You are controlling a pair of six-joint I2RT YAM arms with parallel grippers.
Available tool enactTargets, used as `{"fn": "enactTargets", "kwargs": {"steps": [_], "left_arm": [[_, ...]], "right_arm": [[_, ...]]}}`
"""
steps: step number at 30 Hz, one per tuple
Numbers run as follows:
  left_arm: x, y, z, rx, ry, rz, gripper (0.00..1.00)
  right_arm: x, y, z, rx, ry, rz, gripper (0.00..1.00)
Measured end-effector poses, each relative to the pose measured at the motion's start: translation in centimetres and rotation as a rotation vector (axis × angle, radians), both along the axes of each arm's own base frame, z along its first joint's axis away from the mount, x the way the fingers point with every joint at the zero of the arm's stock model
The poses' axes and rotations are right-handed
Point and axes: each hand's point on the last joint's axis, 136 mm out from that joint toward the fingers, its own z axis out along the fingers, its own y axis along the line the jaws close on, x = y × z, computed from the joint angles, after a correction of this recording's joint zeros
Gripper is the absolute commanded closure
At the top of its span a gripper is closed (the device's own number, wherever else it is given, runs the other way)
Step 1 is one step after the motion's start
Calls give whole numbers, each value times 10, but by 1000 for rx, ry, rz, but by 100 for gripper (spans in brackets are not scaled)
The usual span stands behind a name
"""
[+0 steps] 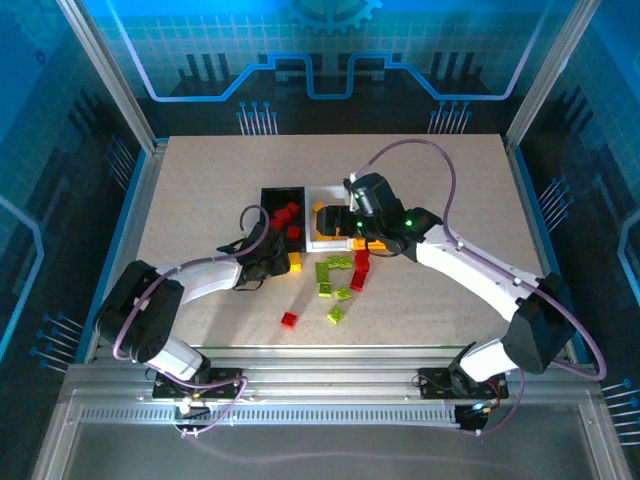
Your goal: Sort the legos into containers by color
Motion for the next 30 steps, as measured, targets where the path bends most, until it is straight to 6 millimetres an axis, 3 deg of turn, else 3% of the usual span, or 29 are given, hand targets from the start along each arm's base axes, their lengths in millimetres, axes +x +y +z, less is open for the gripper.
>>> {"fn": "enactTargets", "kwargs": {"steps": [5,11,13,18,21,25,27,30], "left_arm": [[12,-4,-5,1,-10,2,57],[6,-4,1,-13,-21,-5,67],[0,-8,12,-23,-36,-22,66],[-8,-43,67,-107,-126,-124,64],[7,-63,96,-148,-163,-156,64],[42,-102,127,-181,-216,-209,64],[59,-118,132,-181,-225,-227,65],[85,-138,123,-164,-215,-244,65]], "right_arm": [[-1,-4,3,6,-8,-6,20],[-2,-12,3,9,-11,-19,20],[-2,-16,4,10,-15,-28,20],[-9,-37,-6,3,-8,-77,20],[-13,-49,-18,-4,9,-110,20],[-26,-73,-47,-36,63,-163,20],[-32,-82,-56,-49,82,-181,20],[-44,-91,-63,-54,97,-189,20]]}}
